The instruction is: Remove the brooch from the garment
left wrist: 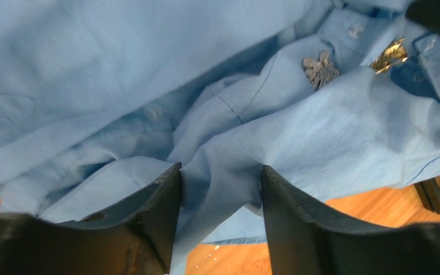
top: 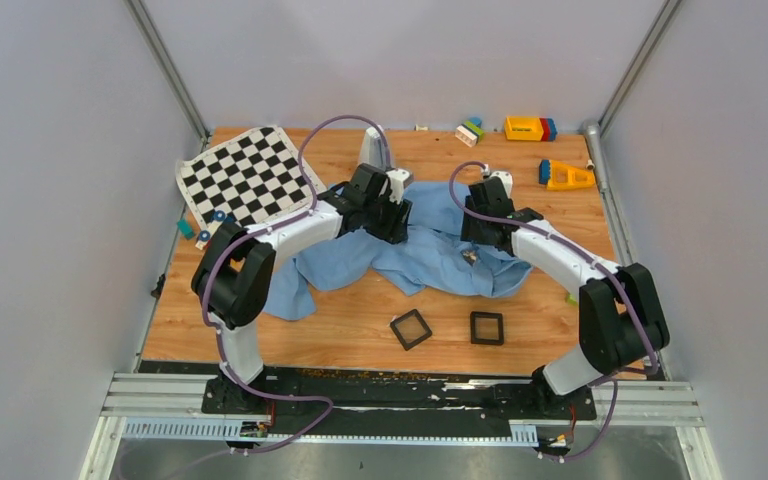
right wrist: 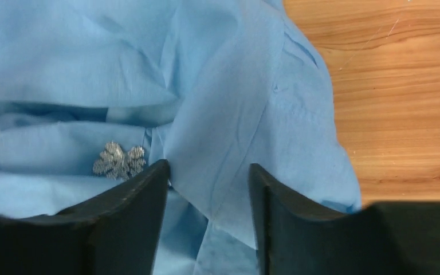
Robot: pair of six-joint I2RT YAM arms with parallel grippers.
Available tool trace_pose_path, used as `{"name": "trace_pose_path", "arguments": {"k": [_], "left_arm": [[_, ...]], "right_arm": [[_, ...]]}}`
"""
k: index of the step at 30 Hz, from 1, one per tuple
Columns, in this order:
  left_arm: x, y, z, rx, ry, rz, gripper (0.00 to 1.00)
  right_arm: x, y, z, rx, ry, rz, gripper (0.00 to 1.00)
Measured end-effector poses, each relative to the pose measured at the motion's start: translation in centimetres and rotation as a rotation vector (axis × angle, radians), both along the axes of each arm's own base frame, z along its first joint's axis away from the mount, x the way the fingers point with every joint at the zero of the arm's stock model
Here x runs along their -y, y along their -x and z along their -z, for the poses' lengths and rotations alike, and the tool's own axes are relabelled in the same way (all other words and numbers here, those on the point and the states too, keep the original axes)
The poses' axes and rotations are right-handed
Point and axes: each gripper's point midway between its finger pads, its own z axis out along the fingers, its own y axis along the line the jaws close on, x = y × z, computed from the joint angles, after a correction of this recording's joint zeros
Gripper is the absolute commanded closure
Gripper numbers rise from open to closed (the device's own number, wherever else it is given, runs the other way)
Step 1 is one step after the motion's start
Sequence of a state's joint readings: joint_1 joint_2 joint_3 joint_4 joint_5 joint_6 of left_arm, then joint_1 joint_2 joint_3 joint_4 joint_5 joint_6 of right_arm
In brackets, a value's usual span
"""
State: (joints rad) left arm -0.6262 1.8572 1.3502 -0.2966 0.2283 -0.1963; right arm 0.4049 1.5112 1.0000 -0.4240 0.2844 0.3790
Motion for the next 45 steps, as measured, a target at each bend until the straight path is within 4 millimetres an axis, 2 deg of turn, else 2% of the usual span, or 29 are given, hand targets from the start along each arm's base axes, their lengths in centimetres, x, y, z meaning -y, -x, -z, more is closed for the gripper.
{"name": "trace_pose_path", "arguments": {"k": [1,2,3,5,9,12,14,15,16,17,18,19,21,23,25,27,29,30,33,37,40,45], "left_arm": [[-0.1,0.3,0.5,-0.009,0.001,0.005,0.68],[-0.2,0.9,1.1,-0.026,0.001,0.009,0.75],[-0.5,1.6,1.8,-0.046,0.001,0.013,0.88],[-1.1,3.1,3.1,-0.085,0.0,0.017,0.99],[-3.3,6.8,4.6,-0.151,-0.012,0.011,1.0],[-4.8,8.8,4.7,-0.163,-0.019,0.0,1.0],[-5.7,9.8,4.9,-0.167,-0.024,-0.01,1.0],[-6.1,10.3,5.1,-0.168,-0.026,-0.014,1.0],[-6.4,10.7,5.3,-0.167,-0.028,-0.018,1.0],[-6.6,10.9,5.4,-0.166,-0.029,-0.021,1.0],[-6.7,10.9,5.5,-0.161,-0.028,-0.024,1.0],[-6.9,11.0,5.7,-0.157,-0.03,-0.027,1.0],[-7.0,11.0,5.9,-0.145,-0.026,-0.031,1.0],[-7.1,10.9,5.8,-0.123,-0.013,-0.034,1.0],[-7.3,11.0,5.4,-0.099,-0.004,-0.039,1.0],[-7.5,11.0,4.9,-0.074,0.006,-0.046,1.0],[-7.9,10.9,4.2,-0.036,0.017,-0.058,1.0],[-8.0,10.9,3.9,-0.018,0.022,-0.065,1.0],[-8.5,10.7,2.8,0.033,0.039,-0.087,1.0],[-8.7,10.4,2.4,0.063,0.049,-0.103,1.0],[-8.6,10.3,2.4,0.07,0.057,-0.107,1.0],[-8.6,10.2,3.4,0.05,0.043,-0.115,1.0]], "right_arm": [[0.1,-0.3,0.1,-0.004,0.01,0.007,0.74],[0.1,-0.7,0.1,-0.003,0.018,0.013,0.85],[0.1,-1.2,-0.2,0.003,0.02,0.029,0.96],[0.3,-2.3,-1.0,0.018,0.019,0.044,1.0],[1.4,-5.8,-4.4,0.089,-0.029,0.099,1.0],[4.5,-7.6,-7.1,0.157,-0.064,0.194,1.0],[7.0,-7.6,-8.1,0.182,-0.108,0.283,1.0],[8.0,-7.4,-8.4,0.19,-0.133,0.322,0.9],[9.3,-7.1,-8.7,0.202,-0.179,0.372,0.67],[10.7,-6.7,-8.8,0.208,-0.213,0.419,0.34],[12.0,-6.2,-8.6,0.212,-0.248,0.469,0.07],[13.2,-5.7,-8.2,0.206,-0.269,0.505,0.01],[14.7,-4.9,-6.9,0.175,-0.294,0.538,0.0],[13.6,-4.3,-5.6,0.137,-0.33,0.5,0.01],[11.4,-3.1,-4.2,0.097,-0.368,0.428,0.04],[8.8,-1.1,-3.1,0.056,-0.387,0.335,0.08],[5.9,0.8,-2.9,0.04,-0.397,0.226,0.13],[5.3,1.2,-3.2,0.044,-0.402,0.193,0.17],[0.4,2.9,-4.2,0.049,-0.414,0.012,0.24],[-4.1,5.1,-3.7,0.015,-0.4,-0.147,0.24],[-6.3,6.4,-1.9,-0.039,-0.355,-0.214,0.24],[-7.0,7.8,3.0,-0.176,-0.245,-0.221,0.33]]}}
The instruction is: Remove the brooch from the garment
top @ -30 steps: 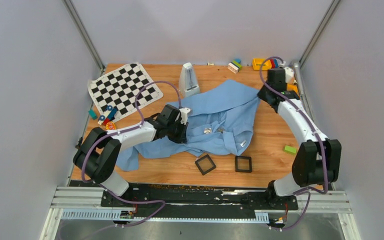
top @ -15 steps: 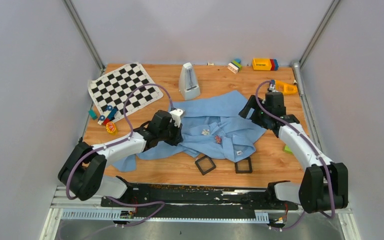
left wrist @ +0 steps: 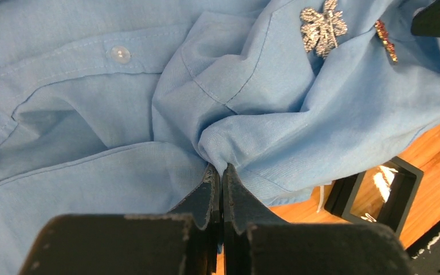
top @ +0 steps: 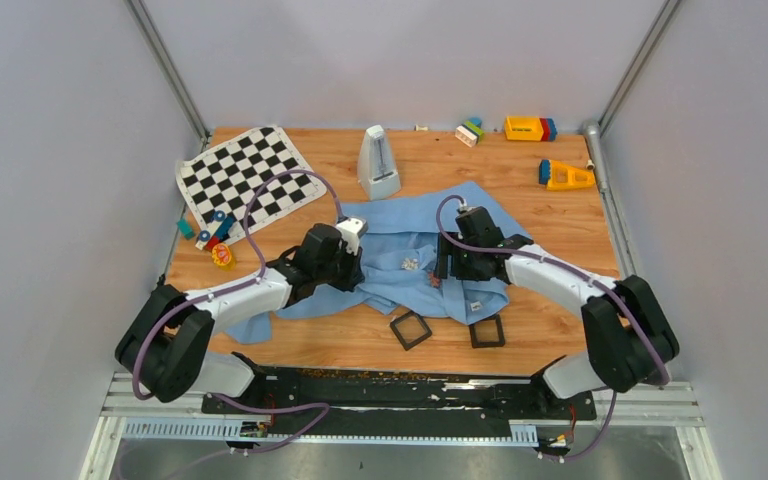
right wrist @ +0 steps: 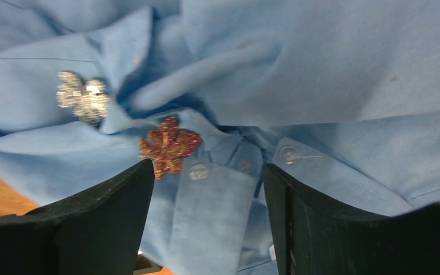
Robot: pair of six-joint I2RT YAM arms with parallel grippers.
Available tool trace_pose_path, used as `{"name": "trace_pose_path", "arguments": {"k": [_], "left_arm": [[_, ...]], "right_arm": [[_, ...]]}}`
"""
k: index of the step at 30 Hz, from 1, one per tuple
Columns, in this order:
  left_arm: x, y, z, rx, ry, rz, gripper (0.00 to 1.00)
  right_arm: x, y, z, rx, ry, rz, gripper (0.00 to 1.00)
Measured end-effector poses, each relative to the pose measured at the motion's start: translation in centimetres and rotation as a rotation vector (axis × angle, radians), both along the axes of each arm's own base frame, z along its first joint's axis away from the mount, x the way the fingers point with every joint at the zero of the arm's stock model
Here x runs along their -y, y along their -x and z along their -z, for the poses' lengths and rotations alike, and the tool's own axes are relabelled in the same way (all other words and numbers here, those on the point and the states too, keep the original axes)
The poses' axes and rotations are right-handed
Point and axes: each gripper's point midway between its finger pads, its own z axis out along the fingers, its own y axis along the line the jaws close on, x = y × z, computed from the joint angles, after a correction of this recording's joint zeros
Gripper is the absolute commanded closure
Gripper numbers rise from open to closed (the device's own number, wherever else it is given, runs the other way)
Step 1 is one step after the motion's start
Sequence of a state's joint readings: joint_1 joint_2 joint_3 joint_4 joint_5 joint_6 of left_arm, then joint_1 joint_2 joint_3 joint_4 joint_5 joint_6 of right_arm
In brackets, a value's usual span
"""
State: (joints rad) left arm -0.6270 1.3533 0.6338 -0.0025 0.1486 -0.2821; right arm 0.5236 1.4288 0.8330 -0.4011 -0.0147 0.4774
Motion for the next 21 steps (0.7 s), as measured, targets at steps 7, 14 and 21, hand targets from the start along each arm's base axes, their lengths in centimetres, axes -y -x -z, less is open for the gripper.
{"name": "trace_pose_path", "arguments": {"k": [7,14,21], "left_arm": [[-0.8,-0.4,1.4,-0.024,-0.055,-0.046,1.0],[-2.3,-1.3,1.7,-0.009,-0.112,-0.142,1.0],[-8.5,-3.7,-0.1,0.043,-0.135,-0.467,0.99]], "right_arm": [[1.6,0.2,3.3,-0.069,0.11,0.046,0.92],[-0.8,-1.9,-1.7,0.027,-0.071,0.006,1.0],[-5.4,-4.1,-12.4,0.311,-0.387,-0.133,1.0]]}}
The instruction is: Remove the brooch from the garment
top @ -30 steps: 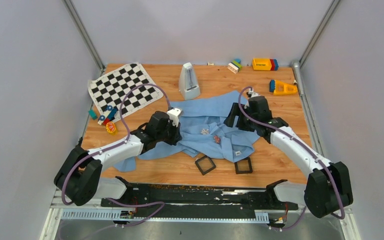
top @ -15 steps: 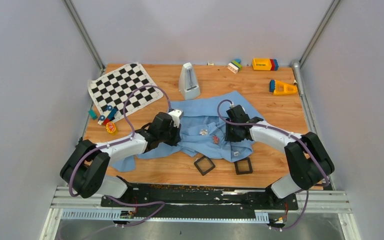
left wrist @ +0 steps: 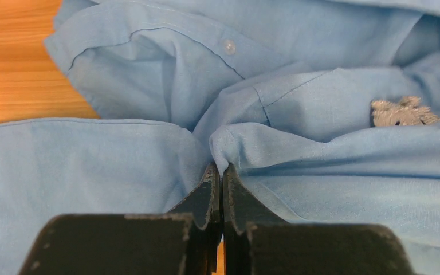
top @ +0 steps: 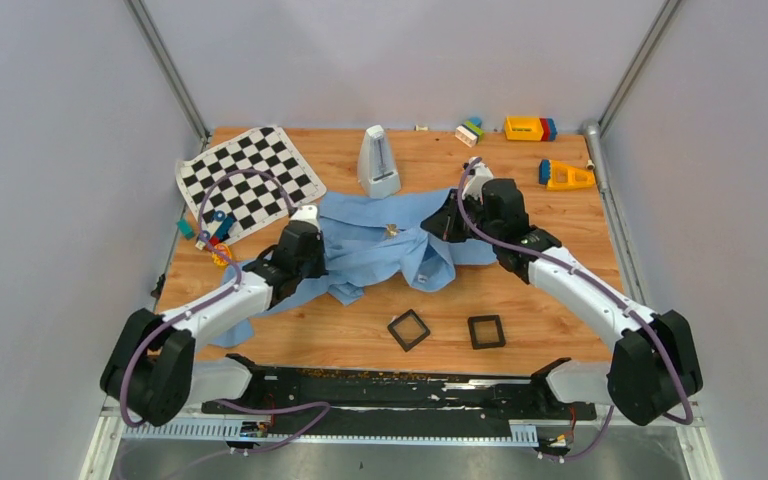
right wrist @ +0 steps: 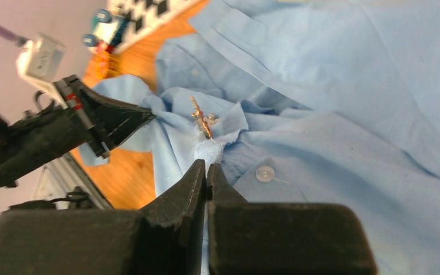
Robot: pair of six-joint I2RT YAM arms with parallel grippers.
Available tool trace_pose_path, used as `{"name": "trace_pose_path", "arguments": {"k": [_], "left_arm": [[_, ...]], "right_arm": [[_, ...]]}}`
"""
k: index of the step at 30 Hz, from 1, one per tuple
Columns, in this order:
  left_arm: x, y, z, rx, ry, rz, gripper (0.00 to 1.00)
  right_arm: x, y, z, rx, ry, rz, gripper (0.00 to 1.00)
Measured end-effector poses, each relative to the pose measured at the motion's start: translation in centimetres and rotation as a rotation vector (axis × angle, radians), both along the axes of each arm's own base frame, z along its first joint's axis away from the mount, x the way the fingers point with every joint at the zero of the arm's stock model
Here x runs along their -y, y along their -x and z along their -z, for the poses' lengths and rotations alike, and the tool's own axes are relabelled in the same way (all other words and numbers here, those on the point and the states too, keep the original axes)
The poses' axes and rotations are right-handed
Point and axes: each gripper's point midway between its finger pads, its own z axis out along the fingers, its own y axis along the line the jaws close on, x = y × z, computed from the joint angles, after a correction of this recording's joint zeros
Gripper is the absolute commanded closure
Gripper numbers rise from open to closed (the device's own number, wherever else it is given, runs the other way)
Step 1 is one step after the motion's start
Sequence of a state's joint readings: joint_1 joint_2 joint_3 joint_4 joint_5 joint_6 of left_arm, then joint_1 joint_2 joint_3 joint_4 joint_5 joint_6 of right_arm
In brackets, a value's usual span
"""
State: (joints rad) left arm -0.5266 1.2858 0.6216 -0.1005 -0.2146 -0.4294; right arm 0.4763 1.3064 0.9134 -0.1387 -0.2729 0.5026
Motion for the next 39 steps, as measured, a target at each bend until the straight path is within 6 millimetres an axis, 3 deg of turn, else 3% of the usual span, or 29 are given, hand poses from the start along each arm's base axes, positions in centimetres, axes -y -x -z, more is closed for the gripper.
{"name": "trace_pose_path", "arguments": {"k": [2,3,4,6,10,13,16,17,19,21,25,29,35,39], "left_arm": [[-1.3,-0.2,-1.0,0.039,0.029,-0.059,0.8],[-1.6,-0.2,-1.4,0.051,0.035,-0.069,0.73],[-1.7,-0.2,-1.8,0.064,0.043,-0.069,0.6],[-1.5,0.1,-2.3,0.077,0.055,-0.047,0.42],[-0.6,1.0,-3.2,0.112,0.105,0.028,0.28],[0.8,2.2,-4.3,0.149,0.145,0.128,0.26],[3.2,3.1,-5.2,0.183,0.158,0.242,0.25],[4.2,3.6,-5.3,0.187,0.156,0.285,0.25],[5.9,4.5,-5.0,0.183,0.14,0.364,0.25],[7.3,5.1,-4.6,0.173,0.12,0.429,0.26],[9.2,5.4,-3.4,0.134,0.084,0.506,0.28],[10.3,5.0,-1.9,0.075,0.059,0.532,0.29],[10.9,4.8,0.4,-0.029,0.009,0.559,0.29],[10.8,5.4,1.3,-0.078,-0.005,0.579,0.29]], "right_arm": [[-0.8,0.1,-1.6,0.06,-0.058,-0.039,1.0],[-1.0,0.3,-1.8,0.072,-0.07,-0.051,1.0],[-1.2,0.4,-1.7,0.08,-0.083,-0.064,1.0],[-1.3,1.0,-0.4,0.064,-0.094,-0.083,1.0],[-1.0,3.5,3.9,-0.042,-0.097,-0.114,1.0],[-0.2,6.2,7.9,-0.15,-0.075,-0.119,1.0],[0.5,7.4,9.6,-0.213,-0.042,-0.094,1.0],[0.8,7.6,9.9,-0.228,-0.029,-0.08,0.96],[1.5,7.8,10.4,-0.249,-0.004,-0.036,0.67],[2.4,8.1,10.8,-0.266,0.016,0.016,0.48],[4.6,8.7,11.2,-0.266,0.074,0.109,0.3],[5.5,8.1,10.3,-0.247,0.122,0.154,0.14],[3.0,4.5,7.2,-0.194,0.169,0.126,0.11],[0.8,2.4,8.2,-0.215,0.227,0.087,0.15]]}}
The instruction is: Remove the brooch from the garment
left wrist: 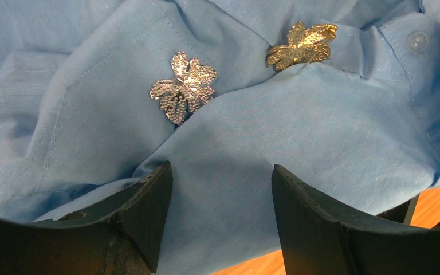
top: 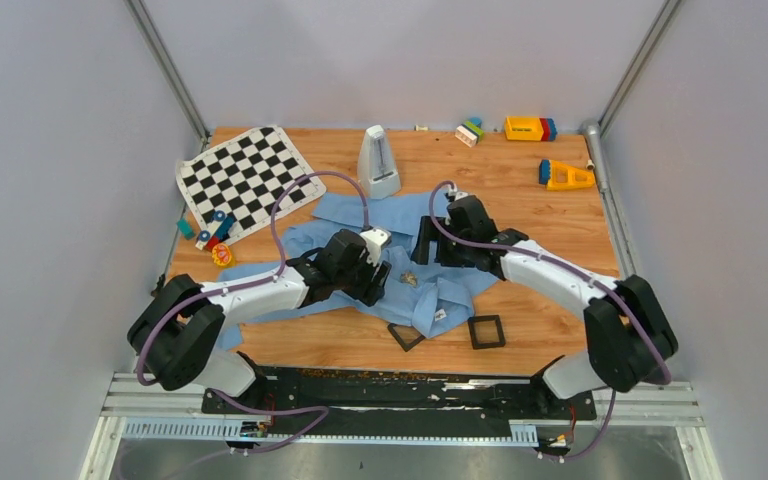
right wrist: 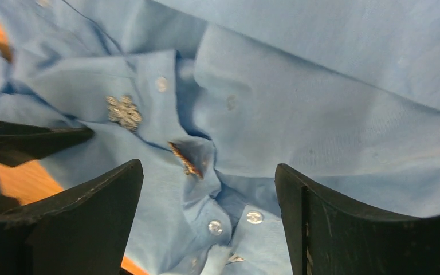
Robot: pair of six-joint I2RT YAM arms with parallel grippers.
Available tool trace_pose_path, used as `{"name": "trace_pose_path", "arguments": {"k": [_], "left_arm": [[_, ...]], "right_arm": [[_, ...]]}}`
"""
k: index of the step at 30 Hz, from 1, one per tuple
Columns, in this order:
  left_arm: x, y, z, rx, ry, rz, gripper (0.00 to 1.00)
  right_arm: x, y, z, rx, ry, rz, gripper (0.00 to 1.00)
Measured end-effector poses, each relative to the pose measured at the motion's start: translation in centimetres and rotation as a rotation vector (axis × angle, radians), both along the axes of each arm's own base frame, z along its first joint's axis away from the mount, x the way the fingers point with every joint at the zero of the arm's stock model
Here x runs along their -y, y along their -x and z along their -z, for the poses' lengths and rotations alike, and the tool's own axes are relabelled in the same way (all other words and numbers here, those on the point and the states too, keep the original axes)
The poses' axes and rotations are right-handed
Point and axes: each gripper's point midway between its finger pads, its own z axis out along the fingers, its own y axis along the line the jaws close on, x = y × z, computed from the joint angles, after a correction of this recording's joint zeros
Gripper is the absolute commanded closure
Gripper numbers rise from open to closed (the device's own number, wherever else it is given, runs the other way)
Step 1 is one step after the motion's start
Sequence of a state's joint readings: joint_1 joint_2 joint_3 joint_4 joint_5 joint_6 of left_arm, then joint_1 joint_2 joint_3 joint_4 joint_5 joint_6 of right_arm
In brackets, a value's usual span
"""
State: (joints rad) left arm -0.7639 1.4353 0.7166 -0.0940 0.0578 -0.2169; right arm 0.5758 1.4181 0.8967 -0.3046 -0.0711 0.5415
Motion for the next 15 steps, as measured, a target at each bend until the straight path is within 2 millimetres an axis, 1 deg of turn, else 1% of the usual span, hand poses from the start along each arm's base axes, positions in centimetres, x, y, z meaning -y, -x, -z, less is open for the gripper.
{"name": "trace_pose_path", "arguments": {"k": [2,4,6,8,9,10,11,14,15], "left_arm": [[0.0,0.2,0.0,-0.006,0.001,0.006,0.3],[0.1,0.3,0.0,-0.009,0.003,0.01,0.31],[0.1,0.3,0.0,-0.008,0.004,0.011,0.33],[0.0,0.3,0.0,-0.01,0.001,0.011,0.4],[-0.1,0.4,0.1,-0.013,-0.002,0.011,0.49],[-0.2,0.4,0.2,-0.017,-0.007,0.005,0.52],[-0.3,0.4,0.3,-0.02,-0.012,-0.003,0.59],[-0.9,0.3,1.4,-0.04,-0.051,-0.036,0.69],[-1.2,0.3,1.8,-0.051,-0.067,-0.045,0.7]], "right_arm": [[-0.3,0.2,1.9,-0.039,0.045,-0.019,0.17],[-0.3,1.0,3.8,-0.089,0.088,-0.041,0.18],[-0.4,1.4,4.7,-0.113,0.105,-0.06,0.2],[-0.7,1.6,4.9,-0.116,0.099,-0.084,0.23],[-1.0,1.5,4.7,-0.109,0.088,-0.095,0.25],[-1.3,1.4,4.5,-0.098,0.076,-0.106,0.26],[-1.7,1.2,4.3,-0.084,0.061,-0.117,0.27],[-2.8,0.7,3.7,-0.057,0.018,-0.15,0.35],[-3.2,0.5,3.8,-0.054,0.005,-0.161,0.38]]}}
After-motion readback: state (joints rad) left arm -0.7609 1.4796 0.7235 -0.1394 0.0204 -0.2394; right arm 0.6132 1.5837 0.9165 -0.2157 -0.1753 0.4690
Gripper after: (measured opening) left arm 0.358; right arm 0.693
